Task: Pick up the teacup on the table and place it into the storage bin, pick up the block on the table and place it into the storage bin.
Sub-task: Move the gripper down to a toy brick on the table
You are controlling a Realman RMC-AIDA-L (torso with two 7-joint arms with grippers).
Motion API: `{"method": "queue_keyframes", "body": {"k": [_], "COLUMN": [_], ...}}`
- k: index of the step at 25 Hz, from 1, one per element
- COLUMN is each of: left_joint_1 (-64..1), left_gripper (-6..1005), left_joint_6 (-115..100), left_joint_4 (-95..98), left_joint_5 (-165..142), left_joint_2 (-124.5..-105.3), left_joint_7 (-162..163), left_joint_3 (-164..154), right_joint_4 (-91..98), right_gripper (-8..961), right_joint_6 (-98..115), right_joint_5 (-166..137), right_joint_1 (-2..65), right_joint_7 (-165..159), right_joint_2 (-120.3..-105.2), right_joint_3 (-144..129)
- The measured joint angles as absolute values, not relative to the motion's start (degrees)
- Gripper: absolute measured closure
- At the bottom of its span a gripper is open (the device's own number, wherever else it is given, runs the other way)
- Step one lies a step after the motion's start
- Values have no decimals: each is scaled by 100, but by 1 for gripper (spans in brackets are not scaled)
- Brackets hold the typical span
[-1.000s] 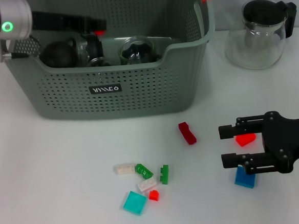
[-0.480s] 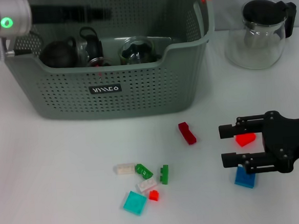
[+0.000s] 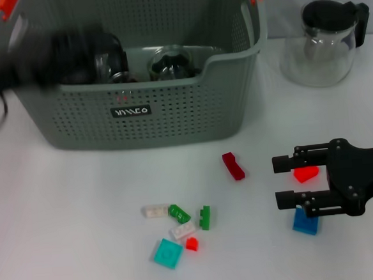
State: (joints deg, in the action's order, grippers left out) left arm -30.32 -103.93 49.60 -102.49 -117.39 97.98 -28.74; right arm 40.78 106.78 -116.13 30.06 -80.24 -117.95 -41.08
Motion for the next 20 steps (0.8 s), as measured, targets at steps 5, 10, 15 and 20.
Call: {"method": "queue_keyframes", "body": {"k": [5, 10, 15, 20], "left_joint_1": [-2687, -2565, -2512, -2659], "left_gripper": [601, 601, 602, 602], "left_joint_6": [-10683, -10331, -9250, -8498], "left_joint_4": [5053, 5025, 4686, 3982], "left_joint_5": [-11757, -12792, -13050, -13054], "left_joint_2": [-11935, -12132, -12382, -12402], "left_joint_7": [8685, 8054, 7343, 6878], "left_joint_3": [-2972, -3385, -3557, -3618], "right_joint_4": [4079, 4078, 4078, 4078], "right_gripper": [267, 267, 267, 267], "right_joint_6": [10664, 10664, 10647, 10660], "right_joint_5": [-11622, -11630, -11625, -11614], "right_joint_1": [3009, 3029, 3029, 3021], "right_joint_7": [-8035, -8052, -8048, -8051], "right_joint_2": [-11795, -11802, -11812, -11809], "right_joint_3": [-4104, -4104, -4104, -4104]}}
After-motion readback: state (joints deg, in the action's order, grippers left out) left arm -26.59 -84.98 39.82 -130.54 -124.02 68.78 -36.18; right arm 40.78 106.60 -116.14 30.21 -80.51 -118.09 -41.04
